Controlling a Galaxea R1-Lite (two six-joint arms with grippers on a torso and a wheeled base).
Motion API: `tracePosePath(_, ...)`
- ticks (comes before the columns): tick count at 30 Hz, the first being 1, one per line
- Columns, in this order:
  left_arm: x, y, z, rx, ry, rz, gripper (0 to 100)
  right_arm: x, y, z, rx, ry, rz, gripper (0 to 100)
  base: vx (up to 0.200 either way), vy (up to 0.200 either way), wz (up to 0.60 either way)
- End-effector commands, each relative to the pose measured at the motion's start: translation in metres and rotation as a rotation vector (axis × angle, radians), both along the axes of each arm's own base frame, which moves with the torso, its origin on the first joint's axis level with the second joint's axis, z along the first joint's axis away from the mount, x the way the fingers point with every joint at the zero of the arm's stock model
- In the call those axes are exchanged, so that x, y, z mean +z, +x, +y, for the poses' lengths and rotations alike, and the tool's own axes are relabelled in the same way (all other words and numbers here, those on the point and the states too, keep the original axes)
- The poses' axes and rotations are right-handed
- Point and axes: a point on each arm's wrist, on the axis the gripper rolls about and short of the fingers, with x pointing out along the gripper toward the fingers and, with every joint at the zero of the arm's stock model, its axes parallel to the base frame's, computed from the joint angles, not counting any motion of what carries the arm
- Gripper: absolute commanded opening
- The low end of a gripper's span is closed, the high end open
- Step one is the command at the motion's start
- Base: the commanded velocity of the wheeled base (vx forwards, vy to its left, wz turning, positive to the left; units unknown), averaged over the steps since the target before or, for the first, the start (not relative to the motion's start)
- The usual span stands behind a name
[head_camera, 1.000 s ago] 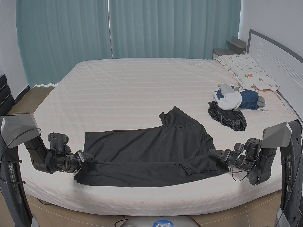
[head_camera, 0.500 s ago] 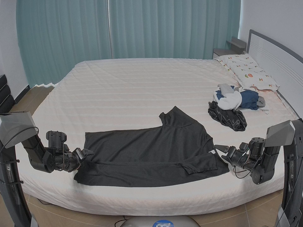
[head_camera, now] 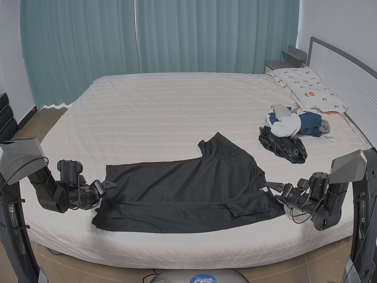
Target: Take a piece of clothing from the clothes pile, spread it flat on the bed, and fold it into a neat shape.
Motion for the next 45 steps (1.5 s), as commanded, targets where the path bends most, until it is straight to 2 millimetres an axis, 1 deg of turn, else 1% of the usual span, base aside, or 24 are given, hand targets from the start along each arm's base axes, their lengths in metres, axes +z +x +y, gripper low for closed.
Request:
tracePosePath(1,-0.008,-0.002,0.0,-0.023,0.024,0.016,100,0.0,-0.001,0.001,0.003,-0.001,-0.008,100,0.0,0.0,0.0)
tracePosePath(5,-0.013,-0.003,0.0,-0.039,0.044,0.027,100,0.0,-0.001,0.001,0.003,-0.001,-0.008,100,0.0,0.0,0.0)
tracePosePath(10,-0.015,-0.003,0.0,-0.042,0.045,0.031,100,0.0,-0.001,0.001,0.003,-0.001,-0.007,100,0.0,0.0,0.0)
tracePosePath(11,-0.015,-0.003,0.0,-0.041,0.046,0.031,0,0.0,-0.001,0.001,0.003,-0.001,-0.005,100,0.0,0.0,0.0)
tracePosePath(19,-0.016,0.0,0.002,0.031,0.1,0.03,0,-0.001,-0.001,0.001,0.004,-0.002,-0.004,100,0.0,0.0,0.0)
tracePosePath(23,-0.015,0.0,0.003,0.037,0.104,0.027,0,-0.001,-0.001,0.001,0.004,-0.002,-0.004,100,0.0,0.0,0.0)
tracePosePath(28,-0.013,0.003,0.004,0.041,0.108,-0.033,0,-0.001,-0.001,0.001,0.004,-0.002,-0.004,100,0.0,0.0,0.0)
tracePosePath(31,-0.015,0.005,0.006,0.047,0.111,-0.065,0,-0.001,-0.001,0.001,0.004,-0.002,-0.004,100,0.0,0.0,0.0)
tracePosePath(36,-0.019,0.004,0.007,0.047,0.113,-0.056,0,-0.001,-0.001,0.001,0.004,-0.003,-0.003,100,0.0,0.0,0.0)
tracePosePath(37,-0.019,0.004,0.007,0.046,0.114,-0.056,100,-0.001,-0.001,0.001,0.007,-0.005,-0.004,100,0.0,0.0,0.0)
tracePosePath(41,-0.018,0.004,0.008,0.048,0.112,-0.061,100,-0.001,-0.001,0.001,0.006,-0.002,-0.003,100,0.0,0.0,0.0)
tracePosePath(45,-0.015,0.004,0.015,0.073,0.102,-0.077,100,-0.001,-0.002,0.001,0.004,-0.002,-0.001,100,0.0,0.0,0.0)
